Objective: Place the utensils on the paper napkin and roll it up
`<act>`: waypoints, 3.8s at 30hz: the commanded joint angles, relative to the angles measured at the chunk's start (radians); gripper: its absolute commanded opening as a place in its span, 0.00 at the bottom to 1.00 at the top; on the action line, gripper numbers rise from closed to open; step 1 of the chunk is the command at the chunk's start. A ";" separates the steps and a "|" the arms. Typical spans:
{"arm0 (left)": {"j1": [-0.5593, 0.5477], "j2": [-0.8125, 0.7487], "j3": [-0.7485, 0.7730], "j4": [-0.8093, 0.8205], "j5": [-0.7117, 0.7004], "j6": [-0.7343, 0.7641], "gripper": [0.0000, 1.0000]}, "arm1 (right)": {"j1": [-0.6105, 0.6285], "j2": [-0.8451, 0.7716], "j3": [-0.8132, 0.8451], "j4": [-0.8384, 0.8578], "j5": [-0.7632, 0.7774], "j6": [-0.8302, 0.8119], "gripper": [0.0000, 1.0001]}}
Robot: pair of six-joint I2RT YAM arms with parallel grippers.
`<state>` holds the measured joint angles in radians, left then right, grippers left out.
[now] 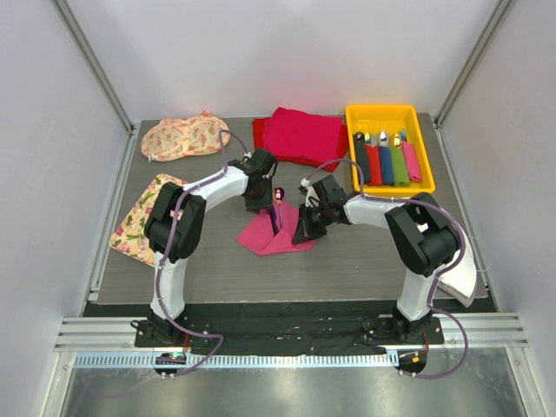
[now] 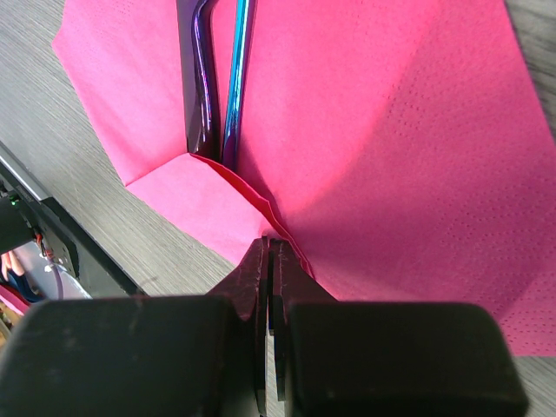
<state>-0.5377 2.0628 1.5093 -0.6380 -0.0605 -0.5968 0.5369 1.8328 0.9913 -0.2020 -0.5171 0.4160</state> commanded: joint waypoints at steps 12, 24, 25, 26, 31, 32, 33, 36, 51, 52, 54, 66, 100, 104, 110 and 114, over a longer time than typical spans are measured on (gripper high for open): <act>-0.001 -0.096 -0.001 0.011 -0.074 0.000 0.34 | 0.006 0.010 0.015 0.009 0.023 -0.025 0.01; 0.002 0.014 0.095 -0.003 -0.171 0.032 0.25 | 0.008 0.003 0.015 0.009 0.028 -0.026 0.01; 0.002 0.019 0.095 0.006 -0.171 0.038 0.25 | 0.006 0.005 0.015 0.009 0.029 -0.025 0.01; 0.004 0.022 0.095 0.014 -0.171 0.041 0.24 | 0.008 0.005 0.015 0.007 0.029 -0.026 0.01; 0.022 0.069 0.129 0.018 -0.153 0.038 0.24 | 0.008 0.009 0.018 0.009 0.026 -0.025 0.01; 0.027 0.074 0.131 0.021 -0.144 0.032 0.25 | 0.008 0.010 0.018 0.009 0.026 -0.025 0.01; 0.028 0.079 0.132 0.026 -0.134 0.034 0.26 | 0.006 0.010 0.018 0.009 0.025 -0.023 0.01; 0.030 0.098 0.147 0.027 -0.118 0.031 0.29 | 0.008 0.013 0.020 0.009 0.022 -0.023 0.01; 0.030 0.123 0.157 0.018 -0.096 0.020 0.38 | 0.006 0.017 0.021 0.010 0.023 -0.022 0.01; 0.031 0.123 0.157 0.018 -0.096 0.020 0.38 | 0.008 0.016 0.021 0.007 0.023 -0.023 0.01; 0.031 0.123 0.155 0.017 -0.093 0.019 0.39 | 0.008 0.017 0.021 0.007 0.023 -0.023 0.01; 0.031 0.128 0.150 0.018 -0.088 0.009 0.43 | 0.008 0.020 0.021 0.009 0.023 -0.023 0.01; 0.082 -0.222 0.039 0.064 0.098 0.152 0.46 | 0.008 0.033 0.029 0.004 0.034 -0.028 0.01; 0.079 -0.378 -0.134 0.110 0.387 0.225 0.46 | 0.008 0.033 0.033 0.003 0.034 -0.023 0.01; 0.061 -0.412 -0.336 0.192 0.731 0.201 0.29 | 0.008 0.033 0.043 -0.004 0.037 -0.022 0.01; 0.030 -0.392 -0.386 0.222 0.732 0.209 0.21 | 0.006 0.022 0.040 -0.019 0.042 -0.032 0.01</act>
<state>-0.4866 1.6402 1.1694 -0.4656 0.5449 -0.4034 0.5377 1.8507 1.0100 -0.2108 -0.5270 0.4141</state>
